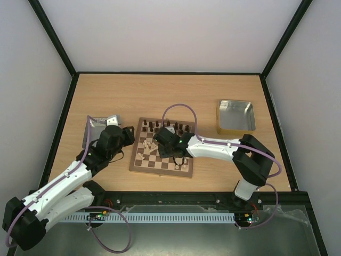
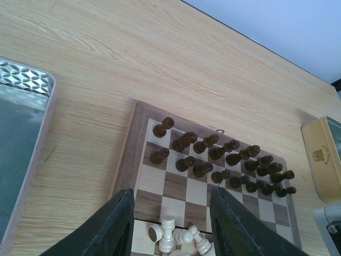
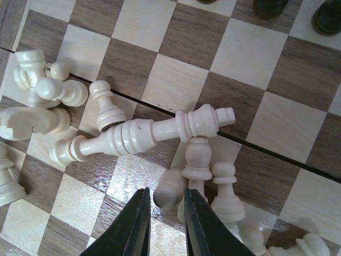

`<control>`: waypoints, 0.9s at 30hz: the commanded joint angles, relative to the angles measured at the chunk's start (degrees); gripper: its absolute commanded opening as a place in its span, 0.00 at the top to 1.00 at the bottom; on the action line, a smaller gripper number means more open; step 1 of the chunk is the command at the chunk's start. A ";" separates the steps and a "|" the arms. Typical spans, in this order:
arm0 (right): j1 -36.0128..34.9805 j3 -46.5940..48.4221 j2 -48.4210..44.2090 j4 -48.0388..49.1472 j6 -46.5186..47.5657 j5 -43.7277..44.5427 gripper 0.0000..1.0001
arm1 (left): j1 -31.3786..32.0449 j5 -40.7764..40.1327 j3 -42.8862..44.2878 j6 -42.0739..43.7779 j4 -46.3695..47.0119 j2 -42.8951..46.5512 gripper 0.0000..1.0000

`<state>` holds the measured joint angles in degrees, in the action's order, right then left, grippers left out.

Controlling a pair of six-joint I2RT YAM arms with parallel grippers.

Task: Set up the chess pieces on the board
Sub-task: Pick up the chess piece from the chessboard, then place the chess piece on the chessboard.

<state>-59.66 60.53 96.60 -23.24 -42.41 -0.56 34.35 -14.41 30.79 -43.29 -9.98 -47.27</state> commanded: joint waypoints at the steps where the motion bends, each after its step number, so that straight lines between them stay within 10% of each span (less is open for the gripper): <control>1: -0.50 1.69 1.26 -0.95 0.43 1.94 0.82 | -0.65 0.43 -0.65 0.47 0.60 0.94 0.58; 27: -0.66 -8.83 -15.65 -4.82 -4.08 1.11 0.95 | -1.43 3.37 -2.10 -0.63 2.25 1.05 0.58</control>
<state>-60.03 54.50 84.20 -21.78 -43.18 -1.91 33.39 -11.79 29.82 -43.35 -9.56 -46.37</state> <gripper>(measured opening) 0.060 0.423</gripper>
